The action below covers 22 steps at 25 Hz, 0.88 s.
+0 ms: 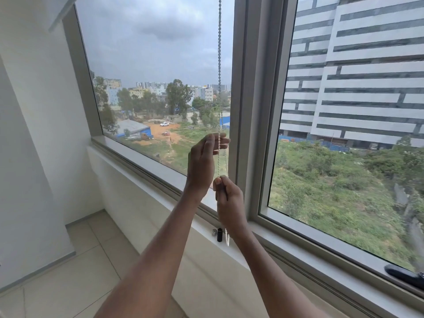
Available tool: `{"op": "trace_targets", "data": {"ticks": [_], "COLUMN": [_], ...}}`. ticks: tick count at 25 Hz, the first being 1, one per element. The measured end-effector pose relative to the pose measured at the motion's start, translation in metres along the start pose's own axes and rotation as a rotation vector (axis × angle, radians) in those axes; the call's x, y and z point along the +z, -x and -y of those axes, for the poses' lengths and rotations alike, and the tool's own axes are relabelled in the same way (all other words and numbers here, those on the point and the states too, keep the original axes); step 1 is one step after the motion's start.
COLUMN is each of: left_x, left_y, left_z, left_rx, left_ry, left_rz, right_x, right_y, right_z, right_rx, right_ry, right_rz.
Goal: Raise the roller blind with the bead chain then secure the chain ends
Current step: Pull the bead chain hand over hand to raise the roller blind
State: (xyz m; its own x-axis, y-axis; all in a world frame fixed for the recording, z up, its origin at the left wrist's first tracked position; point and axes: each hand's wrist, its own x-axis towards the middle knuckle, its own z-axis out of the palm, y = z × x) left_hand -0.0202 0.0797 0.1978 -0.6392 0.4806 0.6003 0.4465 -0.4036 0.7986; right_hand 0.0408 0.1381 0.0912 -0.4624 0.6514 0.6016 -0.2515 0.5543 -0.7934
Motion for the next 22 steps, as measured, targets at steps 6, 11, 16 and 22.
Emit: {"op": "trace_targets", "data": {"ticks": [6,11,16,22], "left_x": [0.021,0.029,0.027,0.020], "left_y": [-0.047,-0.035,-0.016,0.009], "left_z": [-0.055,-0.041,-0.016,0.012], "left_rx": [0.074,0.084,0.018,-0.012], "left_ry": [0.230,0.325,0.312,0.227], "left_rz": [0.019,-0.048,-0.039,-0.024], "right_x": [0.008,0.004,0.001,-0.004], "right_y": [0.017,0.025,0.045,0.064], "right_z": [0.007,0.003,-0.020,-0.046], "right_rx": [0.008,0.045,0.118,0.230], "right_ry": [-0.052,-0.071,-0.061,-0.036], "right_rz": [0.019,0.023,0.081,0.223]}}
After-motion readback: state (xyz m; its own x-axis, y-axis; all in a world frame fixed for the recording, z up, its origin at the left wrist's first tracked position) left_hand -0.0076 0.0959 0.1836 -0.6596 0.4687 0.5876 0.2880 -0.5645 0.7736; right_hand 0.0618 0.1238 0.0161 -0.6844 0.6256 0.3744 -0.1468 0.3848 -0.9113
